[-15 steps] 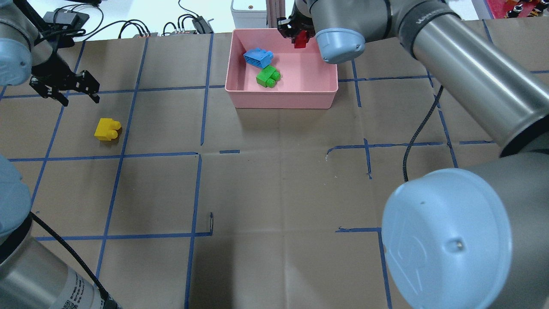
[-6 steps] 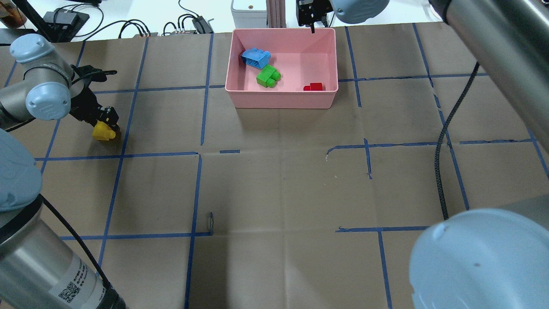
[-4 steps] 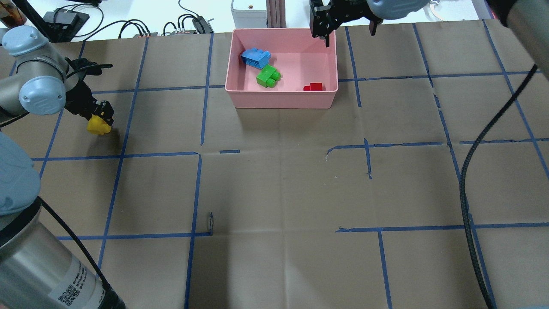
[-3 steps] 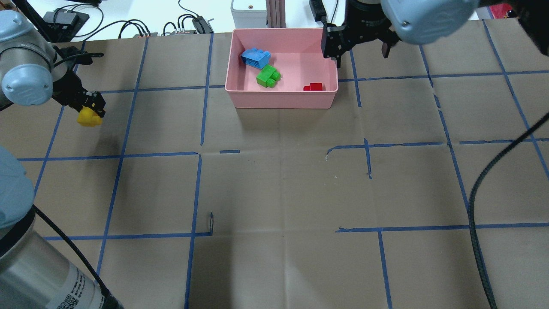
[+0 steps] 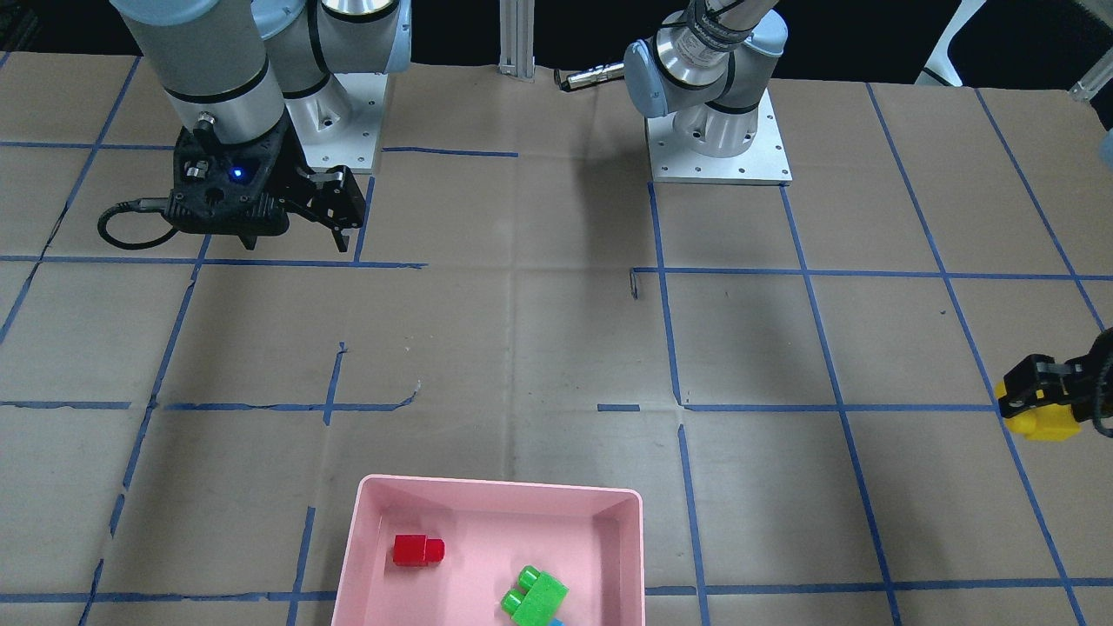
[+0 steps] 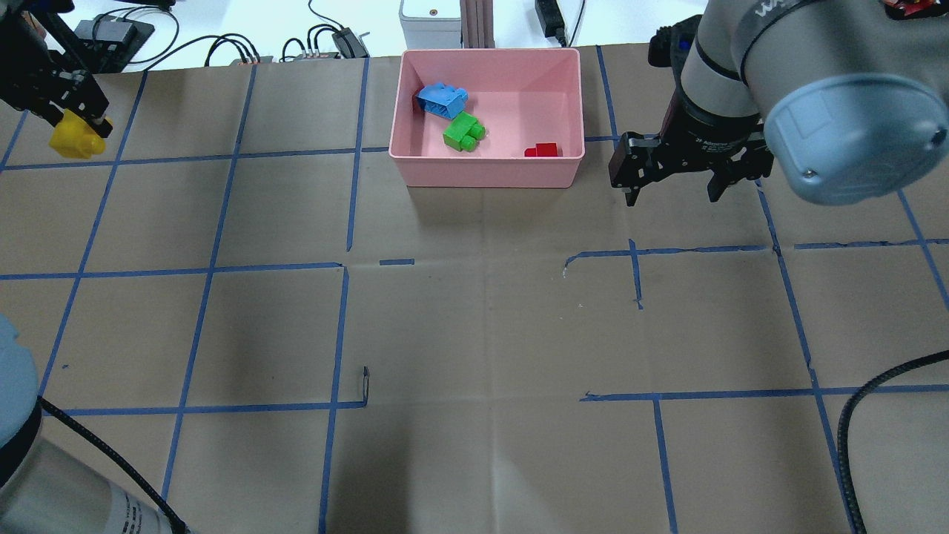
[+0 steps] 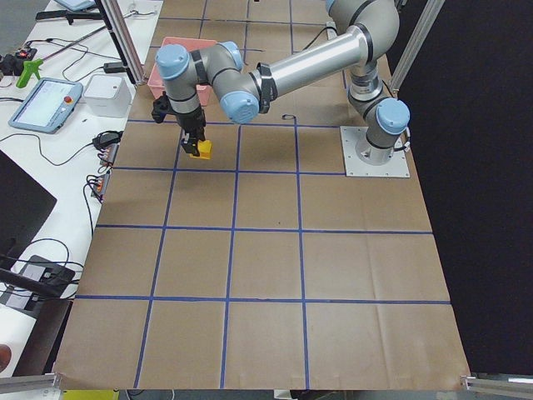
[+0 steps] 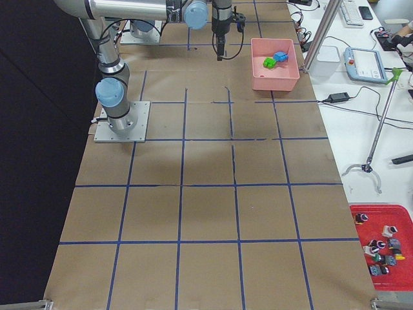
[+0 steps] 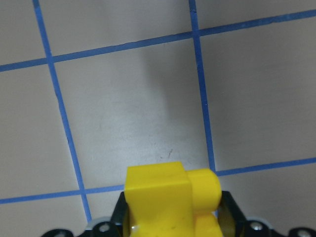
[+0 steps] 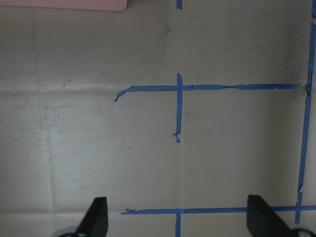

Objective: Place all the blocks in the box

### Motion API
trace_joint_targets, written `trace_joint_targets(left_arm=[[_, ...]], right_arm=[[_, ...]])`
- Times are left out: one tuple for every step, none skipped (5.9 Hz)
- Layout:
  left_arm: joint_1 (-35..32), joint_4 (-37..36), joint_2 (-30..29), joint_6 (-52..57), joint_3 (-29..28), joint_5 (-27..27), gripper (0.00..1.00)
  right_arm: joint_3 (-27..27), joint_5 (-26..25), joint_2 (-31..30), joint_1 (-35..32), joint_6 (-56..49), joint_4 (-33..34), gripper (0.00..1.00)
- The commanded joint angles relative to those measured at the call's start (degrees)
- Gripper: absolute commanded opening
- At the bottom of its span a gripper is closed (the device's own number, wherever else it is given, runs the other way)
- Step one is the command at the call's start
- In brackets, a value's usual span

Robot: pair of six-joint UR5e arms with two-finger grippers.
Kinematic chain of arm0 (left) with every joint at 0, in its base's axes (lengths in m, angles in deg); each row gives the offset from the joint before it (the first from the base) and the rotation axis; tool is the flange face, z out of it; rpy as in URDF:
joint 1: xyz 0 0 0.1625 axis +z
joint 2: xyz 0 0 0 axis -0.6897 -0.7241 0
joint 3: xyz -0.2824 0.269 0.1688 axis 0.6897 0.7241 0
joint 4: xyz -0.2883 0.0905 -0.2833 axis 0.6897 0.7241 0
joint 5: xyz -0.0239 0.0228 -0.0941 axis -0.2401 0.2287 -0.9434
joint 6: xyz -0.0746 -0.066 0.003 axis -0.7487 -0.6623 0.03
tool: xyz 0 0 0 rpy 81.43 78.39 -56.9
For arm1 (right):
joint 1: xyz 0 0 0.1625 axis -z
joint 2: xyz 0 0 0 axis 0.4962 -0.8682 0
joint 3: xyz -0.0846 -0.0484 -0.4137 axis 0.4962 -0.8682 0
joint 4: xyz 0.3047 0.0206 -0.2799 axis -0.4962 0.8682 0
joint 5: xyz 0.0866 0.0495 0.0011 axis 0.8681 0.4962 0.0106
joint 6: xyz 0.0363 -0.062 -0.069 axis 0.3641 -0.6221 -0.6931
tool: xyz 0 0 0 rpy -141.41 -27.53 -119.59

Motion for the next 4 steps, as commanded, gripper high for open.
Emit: trace_joint_targets(left_arm=[[-7.44, 1.39, -1.56, -17.96, -2.52, -4.06, 0.3], [-14.12, 1.21, -2.61, -31.14, -4.26, -7.31, 0.3], [-20.45, 1.21, -5.49, -41.28, -8.46, -11.61, 0.29], [-27.56, -0.96, -9.78, -53.48, -13.9, -12.09, 0.29]], right_arm=[[0.2, 0.37, -1.36, 0.13, -0.07, 0.22, 1.0], [-0.41, 0.38, -1.01, 0.57, -0.16, 0.31, 1.0], [-1.29, -0.23, -1.09, 0.31, -0.16, -0.47, 1.0], [-1.39, -0.24, -1.01, 0.31, -0.33, -0.39, 1.0]])
